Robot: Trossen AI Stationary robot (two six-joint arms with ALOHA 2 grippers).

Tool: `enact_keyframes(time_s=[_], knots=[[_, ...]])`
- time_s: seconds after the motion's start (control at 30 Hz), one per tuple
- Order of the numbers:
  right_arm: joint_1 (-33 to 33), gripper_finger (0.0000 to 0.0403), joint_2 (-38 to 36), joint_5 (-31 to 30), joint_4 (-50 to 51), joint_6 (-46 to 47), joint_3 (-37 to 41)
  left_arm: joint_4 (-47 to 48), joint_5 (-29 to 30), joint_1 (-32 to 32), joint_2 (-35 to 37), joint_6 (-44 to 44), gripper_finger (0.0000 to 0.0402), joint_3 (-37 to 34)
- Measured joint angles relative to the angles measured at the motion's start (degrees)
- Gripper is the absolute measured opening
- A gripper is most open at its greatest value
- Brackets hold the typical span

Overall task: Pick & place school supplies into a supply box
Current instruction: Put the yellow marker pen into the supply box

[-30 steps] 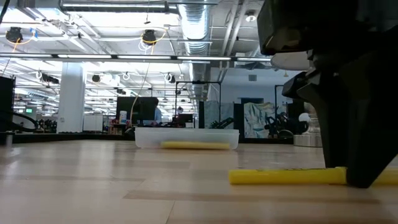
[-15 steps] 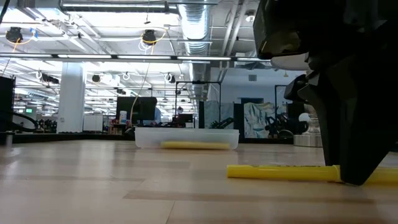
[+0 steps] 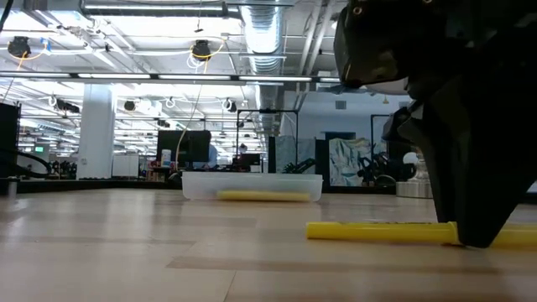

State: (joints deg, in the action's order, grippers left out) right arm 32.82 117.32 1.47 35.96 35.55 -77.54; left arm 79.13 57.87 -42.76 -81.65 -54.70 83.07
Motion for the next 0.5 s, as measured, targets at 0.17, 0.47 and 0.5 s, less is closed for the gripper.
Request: enact_keyframes(time_s=[0.17, 0.47, 0.5], knots=[[-0.58, 0.0055, 0.07, 1.62, 1.71, 2.01, -0.07, 0.00, 0.00, 0.00, 0.00, -0.02, 0.0174, 0.00], [-0.59, 0.0053, 0.07, 1.67, 2.30, 3.48, -0.02, -0.01, -0.02, 0.00, 0.00, -0.61, 0.0174, 0.00], [-0.59, 0.0052, 0.07, 1.67, 2.30, 3.50, -0.02, -0.02, -0.02, 0.00, 0.00, -0.61, 0.0174, 0.00]])
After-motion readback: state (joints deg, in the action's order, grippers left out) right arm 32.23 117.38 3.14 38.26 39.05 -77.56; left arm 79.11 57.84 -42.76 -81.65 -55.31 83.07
